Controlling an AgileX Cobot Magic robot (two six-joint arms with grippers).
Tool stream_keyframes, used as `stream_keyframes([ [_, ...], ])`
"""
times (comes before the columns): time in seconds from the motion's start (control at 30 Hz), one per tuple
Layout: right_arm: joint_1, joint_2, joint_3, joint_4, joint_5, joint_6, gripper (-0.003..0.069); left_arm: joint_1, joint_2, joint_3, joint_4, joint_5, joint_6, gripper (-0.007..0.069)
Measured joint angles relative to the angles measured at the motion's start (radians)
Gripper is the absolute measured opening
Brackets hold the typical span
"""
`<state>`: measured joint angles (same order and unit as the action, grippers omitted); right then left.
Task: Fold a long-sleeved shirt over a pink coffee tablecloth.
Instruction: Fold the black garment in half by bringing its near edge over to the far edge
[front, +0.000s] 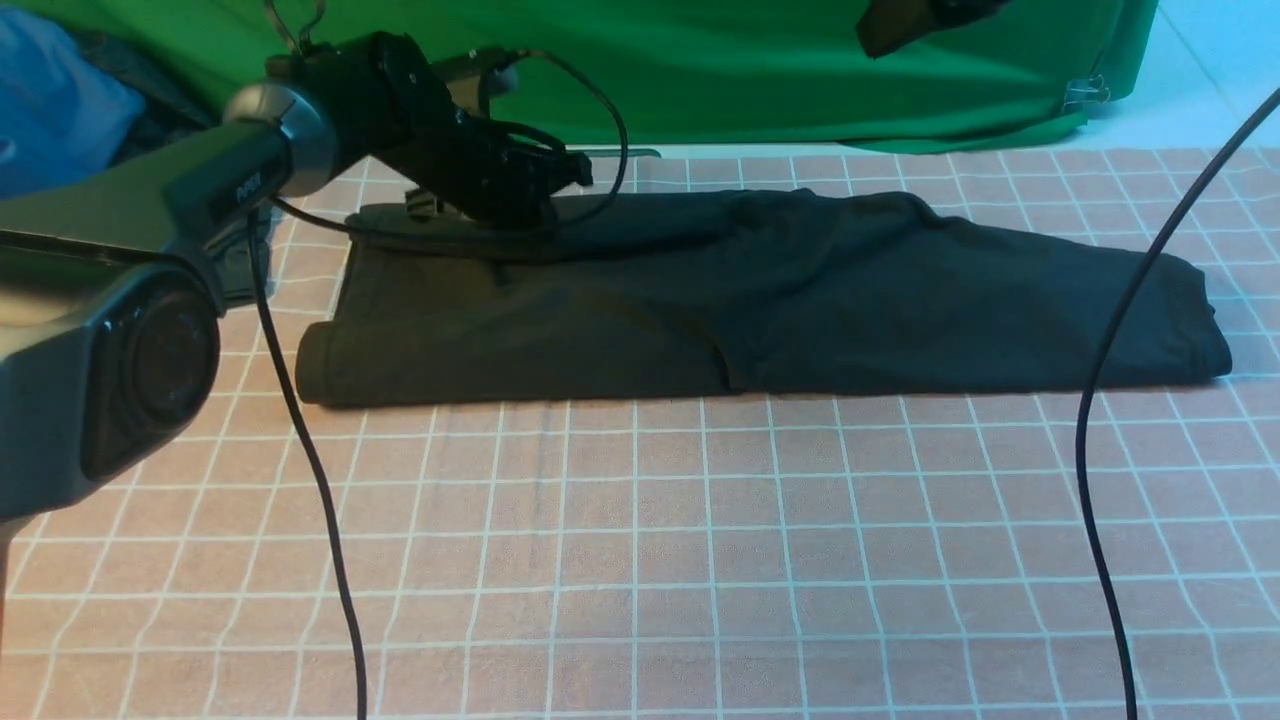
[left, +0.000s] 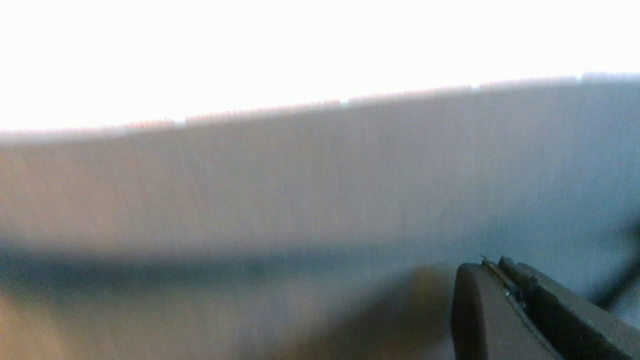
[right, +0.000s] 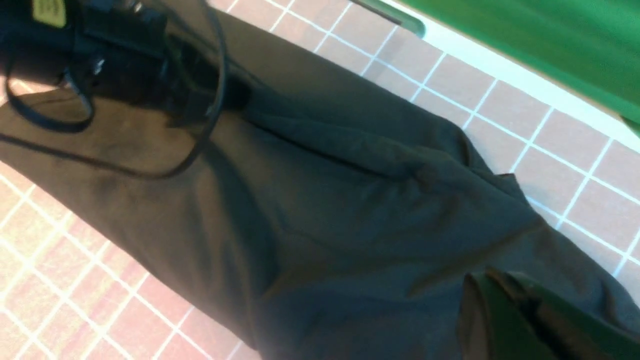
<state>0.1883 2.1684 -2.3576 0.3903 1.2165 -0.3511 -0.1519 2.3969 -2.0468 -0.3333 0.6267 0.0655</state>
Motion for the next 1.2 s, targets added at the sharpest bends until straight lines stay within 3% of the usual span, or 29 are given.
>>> stream_keyframes([
  [0.1, 0.007, 0.0, 0.0, 0.003, 0.001, -0.013, 0.0037, 0.002, -0.007, -0.005, 0.019, -0.033, -0.016, 0.0014],
  [0.27, 0.007, 0.0, 0.0, 0.003, 0.004, -0.018, 0.0037, 0.002, -0.05, -0.014, 0.003, 0.166, -0.005, 0.0014],
  [0.33, 0.007, 0.0, 0.0, 0.003, 0.004, -0.018, 0.0037, 0.001, -0.065, -0.021, -0.074, 0.257, 0.044, 0.0014],
  [0.67, 0.007, 0.0, 0.0, 0.003, 0.004, -0.02, 0.0037, -0.006, 0.019, -0.021, -0.144, 0.286, 0.1, 0.0014],
  [0.8, 0.007, 0.0, 0.0, 0.003, 0.004, -0.022, 0.0037, -0.006, 0.036, -0.021, -0.149, 0.219, 0.102, 0.0014],
  [1.1, 0.007, 0.0, 0.0, 0.003, 0.004, -0.022, 0.0037, -0.006, 0.058, -0.022, -0.072, -0.209, 0.102, 0.0014],
  [1.2, 0.007, 0.0, 0.0, 0.003, 0.004, -0.022, 0.0037, -0.004, 0.056, -0.022, -0.066, -0.247, 0.102, 0.0014],
])
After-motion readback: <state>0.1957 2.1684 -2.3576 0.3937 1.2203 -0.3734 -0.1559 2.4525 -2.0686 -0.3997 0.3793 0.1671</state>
